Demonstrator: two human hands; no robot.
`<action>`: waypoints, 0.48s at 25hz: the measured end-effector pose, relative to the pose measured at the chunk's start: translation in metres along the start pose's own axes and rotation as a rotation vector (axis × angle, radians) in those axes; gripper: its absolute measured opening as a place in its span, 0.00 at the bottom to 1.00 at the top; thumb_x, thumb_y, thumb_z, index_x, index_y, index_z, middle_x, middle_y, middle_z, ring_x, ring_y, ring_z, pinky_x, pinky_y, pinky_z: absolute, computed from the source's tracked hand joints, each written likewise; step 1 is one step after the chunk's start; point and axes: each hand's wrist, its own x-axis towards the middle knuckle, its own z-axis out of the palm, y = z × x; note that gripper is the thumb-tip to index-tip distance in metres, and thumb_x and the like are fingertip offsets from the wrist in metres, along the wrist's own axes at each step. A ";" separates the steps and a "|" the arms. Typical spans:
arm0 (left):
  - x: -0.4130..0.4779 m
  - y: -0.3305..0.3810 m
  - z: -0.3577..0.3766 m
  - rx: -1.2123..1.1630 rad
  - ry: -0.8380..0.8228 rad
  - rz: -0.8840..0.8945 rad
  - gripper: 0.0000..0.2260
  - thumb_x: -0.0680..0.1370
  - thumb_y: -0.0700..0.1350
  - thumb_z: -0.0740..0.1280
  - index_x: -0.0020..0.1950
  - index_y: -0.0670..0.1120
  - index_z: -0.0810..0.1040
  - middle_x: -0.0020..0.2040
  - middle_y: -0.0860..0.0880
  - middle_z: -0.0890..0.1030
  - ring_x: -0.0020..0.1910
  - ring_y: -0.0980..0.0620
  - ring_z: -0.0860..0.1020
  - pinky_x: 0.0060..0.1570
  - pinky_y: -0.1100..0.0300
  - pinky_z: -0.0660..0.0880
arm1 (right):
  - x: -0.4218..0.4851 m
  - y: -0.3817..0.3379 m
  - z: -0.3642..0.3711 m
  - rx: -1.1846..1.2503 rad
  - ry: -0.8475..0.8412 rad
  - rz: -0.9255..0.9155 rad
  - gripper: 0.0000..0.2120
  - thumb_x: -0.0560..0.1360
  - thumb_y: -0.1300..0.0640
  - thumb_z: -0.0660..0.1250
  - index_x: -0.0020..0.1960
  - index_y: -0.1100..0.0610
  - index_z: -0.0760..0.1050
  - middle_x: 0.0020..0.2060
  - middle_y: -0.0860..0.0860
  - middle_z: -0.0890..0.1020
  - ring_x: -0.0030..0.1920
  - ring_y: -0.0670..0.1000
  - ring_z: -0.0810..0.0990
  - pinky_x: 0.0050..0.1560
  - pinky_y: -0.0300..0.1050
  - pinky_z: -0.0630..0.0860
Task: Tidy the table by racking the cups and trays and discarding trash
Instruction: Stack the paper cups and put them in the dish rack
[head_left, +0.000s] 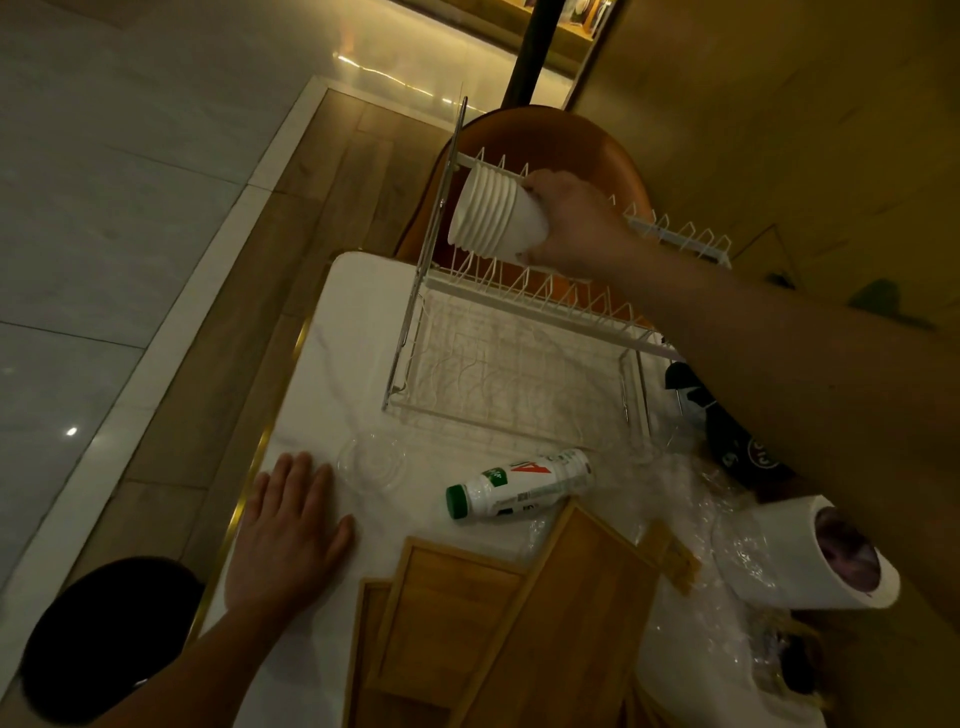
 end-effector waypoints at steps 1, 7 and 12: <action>0.000 0.000 0.001 0.005 -0.003 -0.001 0.34 0.78 0.64 0.52 0.77 0.43 0.66 0.78 0.39 0.63 0.79 0.42 0.56 0.77 0.42 0.54 | 0.002 0.000 0.001 0.006 0.011 0.010 0.35 0.64 0.54 0.79 0.68 0.53 0.69 0.61 0.55 0.75 0.62 0.57 0.73 0.56 0.52 0.72; 0.001 0.000 0.003 0.009 -0.009 0.009 0.35 0.78 0.65 0.49 0.76 0.43 0.67 0.77 0.39 0.64 0.79 0.41 0.57 0.76 0.42 0.54 | 0.005 0.007 0.008 0.022 0.025 0.032 0.36 0.64 0.54 0.78 0.69 0.51 0.68 0.63 0.55 0.74 0.63 0.58 0.72 0.59 0.55 0.71; 0.001 0.001 0.002 0.011 -0.013 0.002 0.35 0.78 0.65 0.49 0.76 0.43 0.67 0.78 0.39 0.64 0.79 0.42 0.57 0.76 0.42 0.55 | 0.009 0.010 0.010 0.057 0.006 0.033 0.38 0.64 0.53 0.78 0.70 0.50 0.67 0.64 0.55 0.73 0.64 0.58 0.71 0.58 0.54 0.70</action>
